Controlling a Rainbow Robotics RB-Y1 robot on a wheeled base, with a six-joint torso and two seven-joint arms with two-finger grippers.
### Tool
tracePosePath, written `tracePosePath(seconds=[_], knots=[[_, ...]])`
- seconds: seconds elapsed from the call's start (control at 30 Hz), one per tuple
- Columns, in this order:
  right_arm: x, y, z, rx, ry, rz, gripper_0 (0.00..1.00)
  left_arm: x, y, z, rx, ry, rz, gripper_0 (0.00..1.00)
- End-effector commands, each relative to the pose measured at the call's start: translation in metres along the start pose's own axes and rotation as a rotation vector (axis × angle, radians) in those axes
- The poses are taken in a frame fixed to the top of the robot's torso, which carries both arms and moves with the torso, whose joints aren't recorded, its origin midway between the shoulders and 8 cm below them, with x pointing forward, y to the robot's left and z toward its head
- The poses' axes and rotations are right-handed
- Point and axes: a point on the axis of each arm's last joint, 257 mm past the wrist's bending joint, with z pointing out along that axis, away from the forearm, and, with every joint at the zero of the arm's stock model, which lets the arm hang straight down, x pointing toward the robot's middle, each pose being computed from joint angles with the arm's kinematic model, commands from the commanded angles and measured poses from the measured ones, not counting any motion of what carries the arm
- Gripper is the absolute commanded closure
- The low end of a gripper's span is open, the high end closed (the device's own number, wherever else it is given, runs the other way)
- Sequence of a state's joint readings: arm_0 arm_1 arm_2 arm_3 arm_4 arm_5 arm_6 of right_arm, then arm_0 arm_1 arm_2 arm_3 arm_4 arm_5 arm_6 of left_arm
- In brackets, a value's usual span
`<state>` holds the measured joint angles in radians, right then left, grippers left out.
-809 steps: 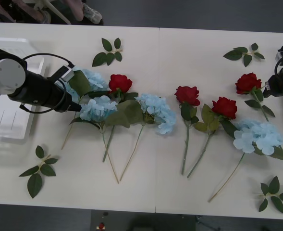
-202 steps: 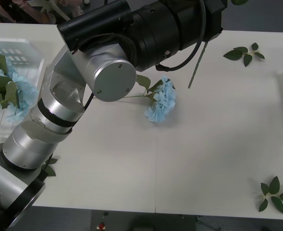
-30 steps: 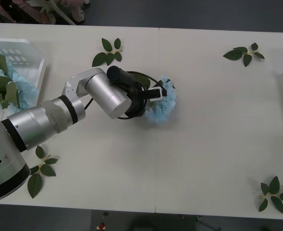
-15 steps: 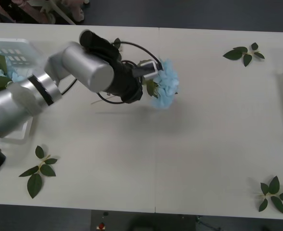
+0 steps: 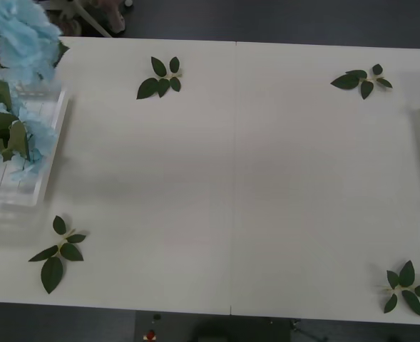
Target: Put the red flowers into the right box and the blue flowers into the left box
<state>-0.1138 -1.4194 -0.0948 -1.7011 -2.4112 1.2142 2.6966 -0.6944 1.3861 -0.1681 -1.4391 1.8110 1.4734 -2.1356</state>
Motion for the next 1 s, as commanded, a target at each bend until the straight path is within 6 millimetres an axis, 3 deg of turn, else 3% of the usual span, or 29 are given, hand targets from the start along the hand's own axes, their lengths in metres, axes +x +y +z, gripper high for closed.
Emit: tracePosePath(seconds=[0.03, 0.07, 0.1, 0.27, 0.43, 0.57, 0.73, 0.83, 0.87, 1.0], knots=[[-0.022, 0.028, 0.009, -0.045, -0.001, -0.029, 0.30, 0.096, 0.017, 0.005, 0.088, 0.034, -0.283, 1.00], [-0.025, 0.032, 0.011, -0.057, -0.006, -0.032, 0.30, 0.108, 0.021, 0.004, 0.079, 0.042, -0.291, 1.00], [-0.030, 0.040, 0.013, -0.081, -0.016, -0.035, 0.30, 0.133, 0.033, 0.001, 0.043, 0.072, -0.302, 1.00], [-0.031, 0.060, 0.015, -0.149, -0.012, -0.046, 0.30, 0.198, 0.088, -0.016, -0.183, 0.214, -0.331, 1.00], [-0.029, 0.067, 0.015, -0.176, -0.016, -0.046, 0.30, 0.232, 0.126, -0.033, -0.329, 0.263, -0.388, 1.00], [-0.028, 0.072, 0.017, -0.197, -0.024, -0.046, 0.28, 0.251, 0.144, -0.038, -0.389, 0.245, -0.459, 1.00], [-0.027, 0.074, 0.019, -0.204, -0.039, -0.043, 0.05, 0.264, 0.152, -0.037, -0.413, 0.224, -0.519, 0.97], [-0.027, 0.073, 0.018, -0.204, -0.040, -0.041, 0.00, 0.265, 0.154, -0.033, -0.417, 0.216, -0.528, 0.62], [-0.027, 0.073, 0.018, -0.204, -0.040, -0.041, 0.00, 0.265, 0.154, -0.031, -0.414, 0.213, -0.530, 0.47], [-0.027, 0.073, 0.018, -0.204, -0.040, -0.041, 0.00, 0.261, 0.152, -0.028, -0.404, 0.202, -0.531, 0.31]])
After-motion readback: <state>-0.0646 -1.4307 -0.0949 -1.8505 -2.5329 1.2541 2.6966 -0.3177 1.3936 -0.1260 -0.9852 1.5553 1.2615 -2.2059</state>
